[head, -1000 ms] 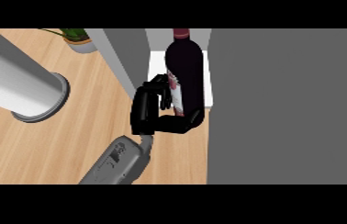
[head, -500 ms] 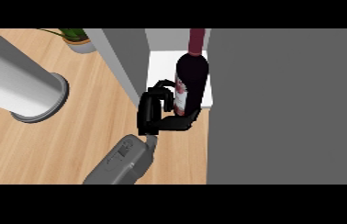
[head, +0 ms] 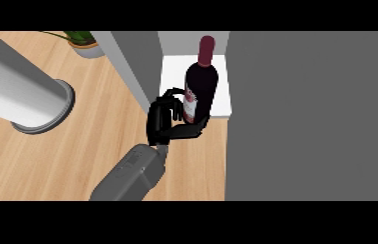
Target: Pick up the wine, place it into the cabinet and close the cabinet
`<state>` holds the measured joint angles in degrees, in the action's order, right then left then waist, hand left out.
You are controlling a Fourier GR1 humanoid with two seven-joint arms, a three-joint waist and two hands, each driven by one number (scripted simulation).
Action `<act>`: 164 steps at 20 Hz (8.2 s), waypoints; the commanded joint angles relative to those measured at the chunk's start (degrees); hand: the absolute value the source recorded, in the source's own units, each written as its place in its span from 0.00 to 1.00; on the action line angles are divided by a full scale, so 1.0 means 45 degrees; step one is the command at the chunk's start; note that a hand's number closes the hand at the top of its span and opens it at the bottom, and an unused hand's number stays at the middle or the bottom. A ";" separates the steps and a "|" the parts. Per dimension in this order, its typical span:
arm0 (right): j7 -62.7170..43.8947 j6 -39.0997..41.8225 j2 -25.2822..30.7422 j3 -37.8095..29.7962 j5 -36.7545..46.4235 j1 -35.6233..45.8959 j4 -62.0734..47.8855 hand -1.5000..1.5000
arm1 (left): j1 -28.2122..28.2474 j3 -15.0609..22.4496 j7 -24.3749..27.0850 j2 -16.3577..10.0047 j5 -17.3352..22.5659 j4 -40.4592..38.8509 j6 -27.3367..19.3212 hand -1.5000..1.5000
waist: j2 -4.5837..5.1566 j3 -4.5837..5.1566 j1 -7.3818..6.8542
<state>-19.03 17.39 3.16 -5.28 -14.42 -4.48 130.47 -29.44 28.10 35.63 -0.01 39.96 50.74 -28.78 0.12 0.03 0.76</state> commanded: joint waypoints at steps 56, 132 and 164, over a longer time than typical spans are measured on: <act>0.0296 0.0421 0.0586 -0.0867 -0.0713 0.0873 -0.1098 0.00 | -0.5305 -0.0851 0.4606 -0.0027 0.4680 -0.8629 0.3697 0.00 | 0.0080 0.0000 0.0077; -0.4454 -0.5680 -0.0699 1.0615 0.4500 0.7449 -0.2479 1.00 | 1.7170 -0.6287 0.0789 -1.0824 0.3422 1.7324 0.5898 0.00 | -0.0075 0.0007 -0.0646; 0.1194 -0.3723 0.0959 0.3902 0.3101 1.3824 -1.3671 1.00 | 1.3143 -0.5005 -0.2829 -0.9124 0.2473 1.6814 0.4632 0.00 | 0.0205 0.0002 -0.0190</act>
<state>-15.79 2.18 2.02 20.23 -2.10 54.27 77.41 33.27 4.07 23.74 -42.16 51.55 127.75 -6.39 -1.33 0.56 -0.95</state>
